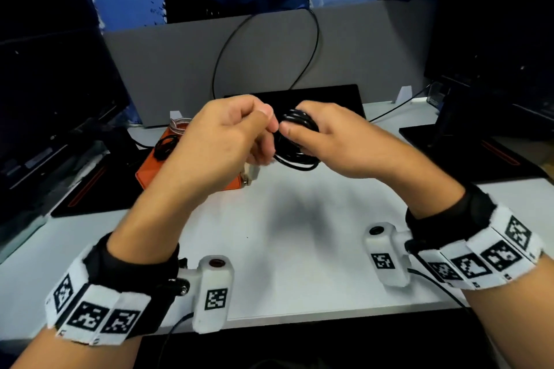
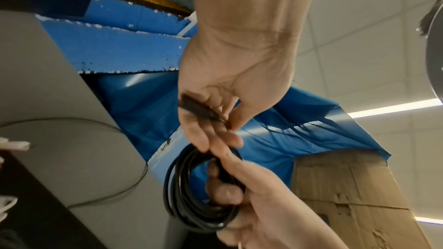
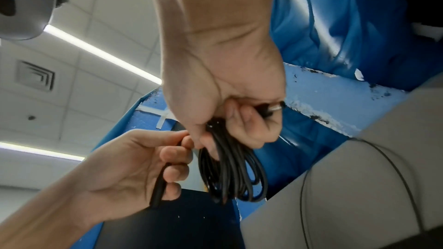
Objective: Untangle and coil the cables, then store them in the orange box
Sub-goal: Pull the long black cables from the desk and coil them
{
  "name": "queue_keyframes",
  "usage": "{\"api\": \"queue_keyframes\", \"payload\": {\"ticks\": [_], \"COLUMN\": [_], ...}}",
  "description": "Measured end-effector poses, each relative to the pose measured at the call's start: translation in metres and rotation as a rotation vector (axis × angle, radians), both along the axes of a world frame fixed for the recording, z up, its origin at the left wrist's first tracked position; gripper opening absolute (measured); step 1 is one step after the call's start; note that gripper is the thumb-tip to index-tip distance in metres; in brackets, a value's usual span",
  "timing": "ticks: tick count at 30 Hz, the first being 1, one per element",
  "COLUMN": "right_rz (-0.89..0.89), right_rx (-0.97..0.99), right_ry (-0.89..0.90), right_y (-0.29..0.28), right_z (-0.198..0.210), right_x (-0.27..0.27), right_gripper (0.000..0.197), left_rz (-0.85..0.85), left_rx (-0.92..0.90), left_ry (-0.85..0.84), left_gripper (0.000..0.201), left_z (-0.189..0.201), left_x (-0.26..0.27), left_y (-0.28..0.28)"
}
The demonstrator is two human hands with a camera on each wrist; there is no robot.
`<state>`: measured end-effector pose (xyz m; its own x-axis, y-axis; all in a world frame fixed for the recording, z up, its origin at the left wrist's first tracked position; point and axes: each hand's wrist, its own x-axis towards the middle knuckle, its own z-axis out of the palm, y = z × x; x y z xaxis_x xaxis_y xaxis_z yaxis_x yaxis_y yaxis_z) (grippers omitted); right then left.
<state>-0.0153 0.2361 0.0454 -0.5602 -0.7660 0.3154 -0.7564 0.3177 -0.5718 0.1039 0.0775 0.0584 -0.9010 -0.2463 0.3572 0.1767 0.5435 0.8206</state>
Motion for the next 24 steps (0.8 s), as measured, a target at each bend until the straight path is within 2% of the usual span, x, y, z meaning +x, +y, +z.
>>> {"api": "queue_keyframes", "payload": {"ticks": [2, 6, 8, 10, 12, 13, 15, 16, 18, 21, 24], "right_rz": [0.020, 0.112, 0.143, 0.162, 0.187, 0.202, 0.234, 0.241, 0.241, 0.267, 0.173], "right_rx": [-0.113, -0.160, -0.209, -0.259, -0.267, -0.258, -0.225, -0.204, -0.176, -0.221, -0.227], "right_ry": [-0.145, -0.344, -0.475, -0.610, -0.688, -0.695, -0.649, -0.615, -0.583, -0.651, -0.528], "right_y": [0.002, 0.003, 0.002, 0.002, 0.002, 0.001, 0.001, 0.000, 0.001, 0.002, -0.003], "right_z": [0.000, -0.001, 0.000, 0.002, 0.003, 0.003, 0.002, 0.001, 0.001, 0.004, 0.003], "right_x": [-0.004, -0.006, -0.004, -0.003, -0.002, 0.000, 0.002, 0.003, 0.006, 0.011, 0.018], "right_gripper": [0.030, 0.039, 0.037, 0.035, 0.035, 0.036, 0.038, 0.036, 0.029, 0.013, 0.018], "left_rz": [-0.042, -0.079, -0.028, 0.023, 0.071, 0.068, -0.042, -0.104, -0.153, -0.105, 0.014], "left_rx": [-0.016, -0.220, -0.263, -0.229, -0.233, -0.218, -0.092, -0.036, -0.045, -0.067, -0.085], "left_ry": [-0.072, -0.114, -0.055, 0.068, 0.148, 0.138, 0.005, -0.078, -0.159, -0.117, -0.050], "left_gripper": [0.030, 0.019, 0.010, 0.003, 0.022, 0.034, 0.049, 0.051, 0.047, 0.044, 0.036], "left_z": [0.007, 0.009, 0.006, 0.003, -0.002, -0.004, -0.006, -0.007, -0.007, -0.005, -0.008], "left_x": [0.009, 0.014, 0.010, 0.005, 0.000, -0.003, -0.006, -0.007, -0.009, -0.008, -0.012], "left_y": [0.000, -0.001, -0.003, -0.004, -0.008, -0.011, -0.014, -0.017, -0.021, -0.025, -0.021]}}
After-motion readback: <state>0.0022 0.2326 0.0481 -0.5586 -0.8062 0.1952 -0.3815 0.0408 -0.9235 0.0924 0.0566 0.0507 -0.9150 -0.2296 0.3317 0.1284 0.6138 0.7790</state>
